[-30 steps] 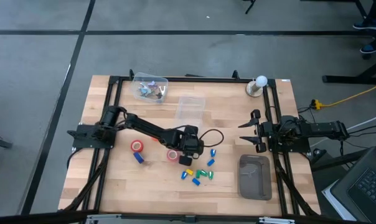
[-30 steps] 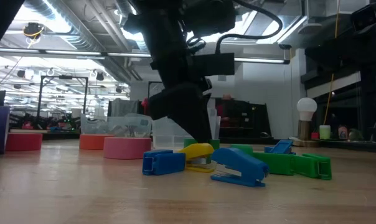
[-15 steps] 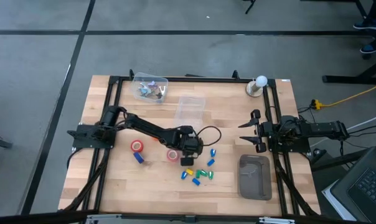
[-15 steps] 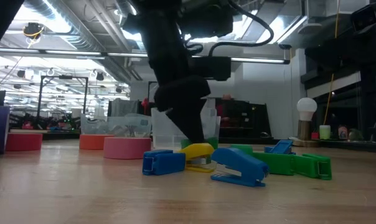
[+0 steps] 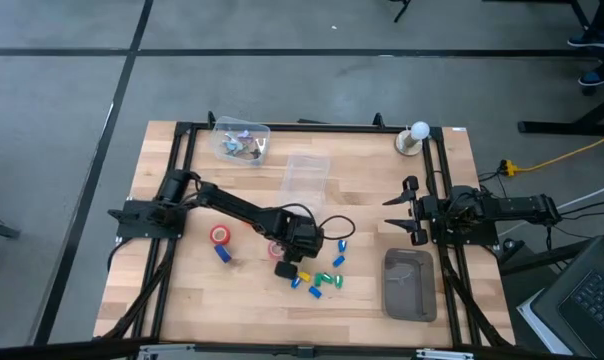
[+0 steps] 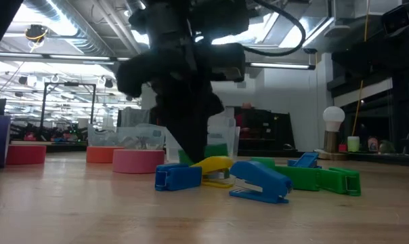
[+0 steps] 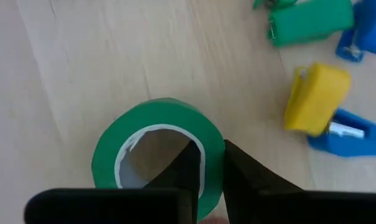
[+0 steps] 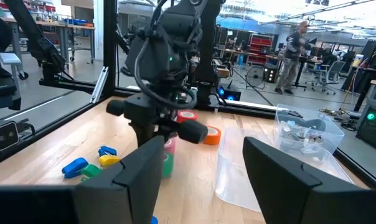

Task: Pick and place Stapler, Stapler remover, tape
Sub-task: Put the green tape into the bottom transparent bin

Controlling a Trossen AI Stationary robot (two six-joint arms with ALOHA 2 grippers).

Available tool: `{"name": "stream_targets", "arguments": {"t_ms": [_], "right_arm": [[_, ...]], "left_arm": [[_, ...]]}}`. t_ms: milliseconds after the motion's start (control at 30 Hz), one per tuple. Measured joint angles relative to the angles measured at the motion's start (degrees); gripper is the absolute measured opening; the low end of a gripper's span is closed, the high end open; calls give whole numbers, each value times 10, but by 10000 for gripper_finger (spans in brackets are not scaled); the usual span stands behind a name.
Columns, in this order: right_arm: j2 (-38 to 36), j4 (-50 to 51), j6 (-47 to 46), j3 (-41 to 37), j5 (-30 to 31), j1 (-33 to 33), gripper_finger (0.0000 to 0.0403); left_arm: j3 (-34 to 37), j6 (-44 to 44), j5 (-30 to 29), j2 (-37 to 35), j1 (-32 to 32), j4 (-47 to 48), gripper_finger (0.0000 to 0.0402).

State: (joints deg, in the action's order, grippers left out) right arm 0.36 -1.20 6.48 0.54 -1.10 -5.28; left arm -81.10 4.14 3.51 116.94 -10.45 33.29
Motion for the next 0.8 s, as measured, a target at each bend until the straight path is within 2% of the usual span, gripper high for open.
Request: {"name": "stream_targets", "arguments": {"t_ms": [267, 533, 667, 800], "right_arm": [[0, 0, 0, 0, 0, 0, 225], [0, 0, 0, 0, 0, 0, 225], [0, 0, 0, 0, 0, 0, 225], [0, 0, 0, 0, 0, 0, 225]], "left_arm": [[-26, 46, -22, -57, 0, 33, 37], [-34, 46, -106, -156, 7, 22, 38], [-35, 38, -159, -197, 36, 9, 42], [-35, 0, -158, -214, 86, -2, 40]]}}
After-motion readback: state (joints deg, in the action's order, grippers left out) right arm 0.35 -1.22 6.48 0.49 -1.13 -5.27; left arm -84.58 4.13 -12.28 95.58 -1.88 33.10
